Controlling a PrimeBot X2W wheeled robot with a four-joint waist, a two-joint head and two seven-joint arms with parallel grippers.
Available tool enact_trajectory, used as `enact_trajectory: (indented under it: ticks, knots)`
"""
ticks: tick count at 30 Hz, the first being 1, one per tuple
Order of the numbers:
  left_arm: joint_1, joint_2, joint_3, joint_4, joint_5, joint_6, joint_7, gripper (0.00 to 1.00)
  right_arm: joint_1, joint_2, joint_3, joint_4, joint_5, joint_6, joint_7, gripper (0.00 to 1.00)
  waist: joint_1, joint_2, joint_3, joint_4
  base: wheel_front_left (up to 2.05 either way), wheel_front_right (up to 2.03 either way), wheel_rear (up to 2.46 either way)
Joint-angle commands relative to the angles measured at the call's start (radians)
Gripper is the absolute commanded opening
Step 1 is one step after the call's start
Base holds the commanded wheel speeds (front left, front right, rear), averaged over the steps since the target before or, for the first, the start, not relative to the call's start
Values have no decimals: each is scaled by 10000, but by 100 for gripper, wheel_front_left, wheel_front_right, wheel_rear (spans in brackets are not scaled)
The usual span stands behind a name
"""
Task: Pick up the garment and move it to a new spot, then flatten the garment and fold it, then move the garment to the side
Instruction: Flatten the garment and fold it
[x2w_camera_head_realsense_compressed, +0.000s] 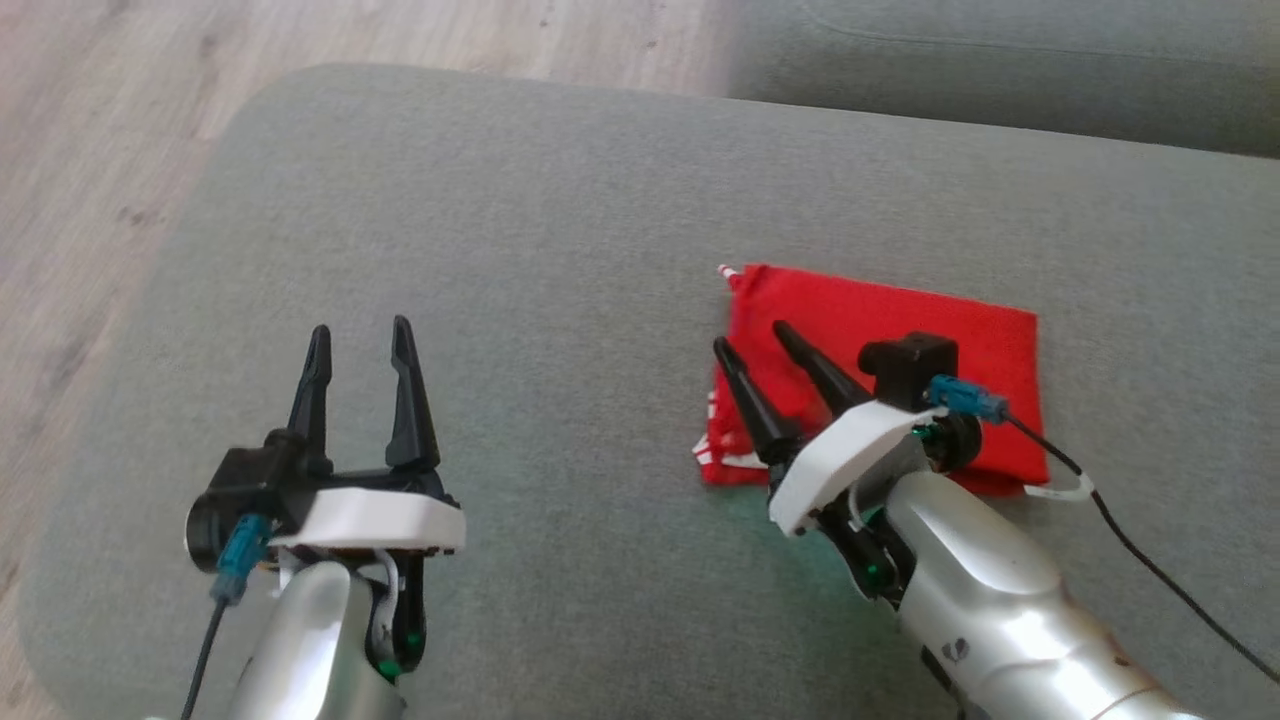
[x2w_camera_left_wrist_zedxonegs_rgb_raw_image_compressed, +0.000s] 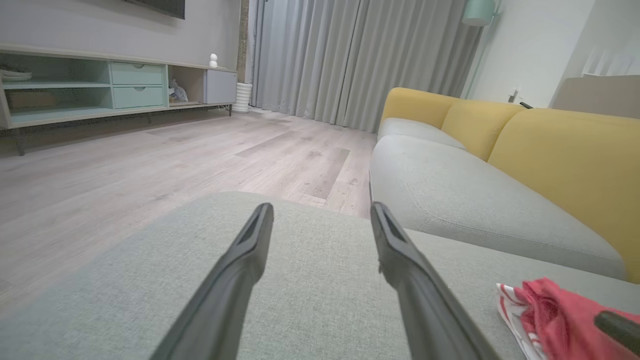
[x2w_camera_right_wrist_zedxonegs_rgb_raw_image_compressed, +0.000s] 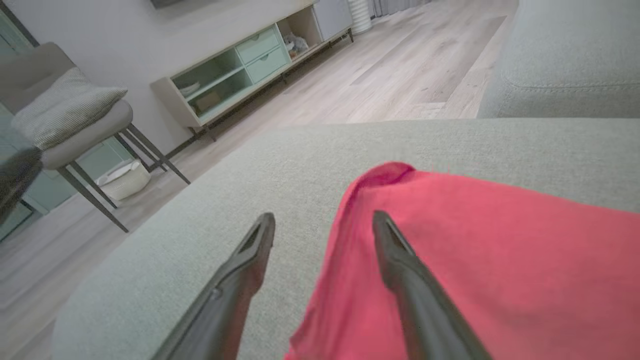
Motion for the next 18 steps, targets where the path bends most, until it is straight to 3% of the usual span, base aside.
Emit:
enact_trajectory:
  ticks: [1,6,13,18]
  knots:
    - [-413,85,243,-286,90,20,-53,100,-260,121,94,-331,136,-7,-165,100,0,0,-55,-174,0,0,0]
    - [-318,85,359,-385,157,-9,-53,100,-743,121,-462,-568,-206,-7,-388,100,0,0,-261,-713,0,0,0]
    - [-63,85,474,-722,468,-40,-53,100,91,122,-3941,-2402,-3722,-7,-408,100,0,0,-533,-1515,0,0,0]
    - [246,85,588,-940,526,-40,-53,100,1312,122,-5665,-3216,-5339,-7,-410,100,0,0,-636,-2037,0,0,0]
